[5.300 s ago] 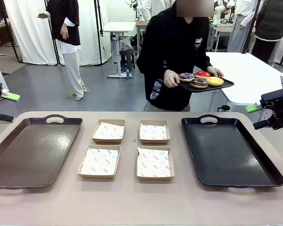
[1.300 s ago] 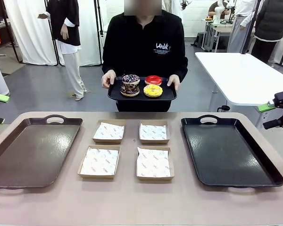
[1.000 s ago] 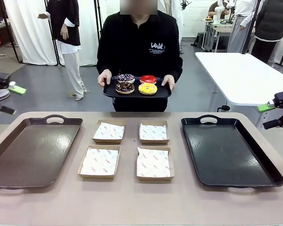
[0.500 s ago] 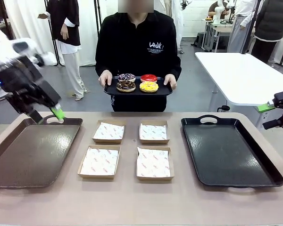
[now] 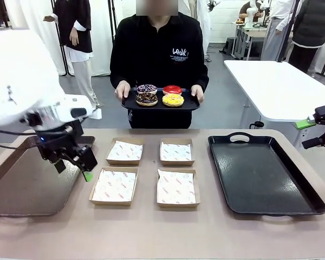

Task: Individually package the donuts and arrange them on the tray.
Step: Pick up one Paper togo box.

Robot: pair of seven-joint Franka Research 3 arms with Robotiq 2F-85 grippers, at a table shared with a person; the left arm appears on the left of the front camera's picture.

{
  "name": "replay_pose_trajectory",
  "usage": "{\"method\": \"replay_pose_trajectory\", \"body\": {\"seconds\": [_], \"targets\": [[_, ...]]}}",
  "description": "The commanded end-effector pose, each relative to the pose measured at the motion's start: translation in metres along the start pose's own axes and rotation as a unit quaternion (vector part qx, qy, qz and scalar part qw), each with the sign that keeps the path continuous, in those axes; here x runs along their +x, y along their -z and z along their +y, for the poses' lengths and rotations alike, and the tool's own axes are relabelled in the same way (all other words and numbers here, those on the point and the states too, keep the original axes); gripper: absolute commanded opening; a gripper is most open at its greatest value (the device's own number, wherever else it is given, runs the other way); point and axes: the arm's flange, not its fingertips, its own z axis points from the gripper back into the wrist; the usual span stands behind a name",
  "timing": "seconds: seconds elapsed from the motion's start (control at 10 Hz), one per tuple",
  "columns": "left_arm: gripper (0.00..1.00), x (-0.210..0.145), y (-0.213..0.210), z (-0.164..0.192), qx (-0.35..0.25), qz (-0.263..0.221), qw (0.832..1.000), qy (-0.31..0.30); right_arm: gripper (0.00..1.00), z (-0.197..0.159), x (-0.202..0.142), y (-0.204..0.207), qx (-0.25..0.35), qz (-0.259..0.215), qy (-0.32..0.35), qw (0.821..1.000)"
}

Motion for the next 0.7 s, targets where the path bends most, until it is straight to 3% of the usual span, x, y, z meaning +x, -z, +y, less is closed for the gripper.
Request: {"method": "replay_pose_trajectory", "body": {"seconds": [0.0, 0.2, 0.3, 0.6], "targets": [[1.00, 0.023, 0.026, -0.003, 0.028, -0.020, 0.998, -0.054, 1.00, -0.001, 0.000, 0.002, 0.008, -0.003, 0.001, 1.000], [1.00, 0.036, 0.041, 0.003, 0.020, -0.028, 0.995, -0.089, 1.00, -0.001, 0.000, 0.002, 0.008, -0.003, 0.001, 1.000], [1.00, 0.017, 0.027, 0.001, 0.013, -0.019, 0.999, -0.044, 1.00, -0.001, 0.000, 0.002, 0.008, -0.003, 0.001, 1.000], [1.00, 0.017, 0.027, 0.001, 0.013, -0.019, 0.999, -0.044, 1.00, -0.001, 0.000, 0.002, 0.008, -0.003, 0.001, 1.000]]}}
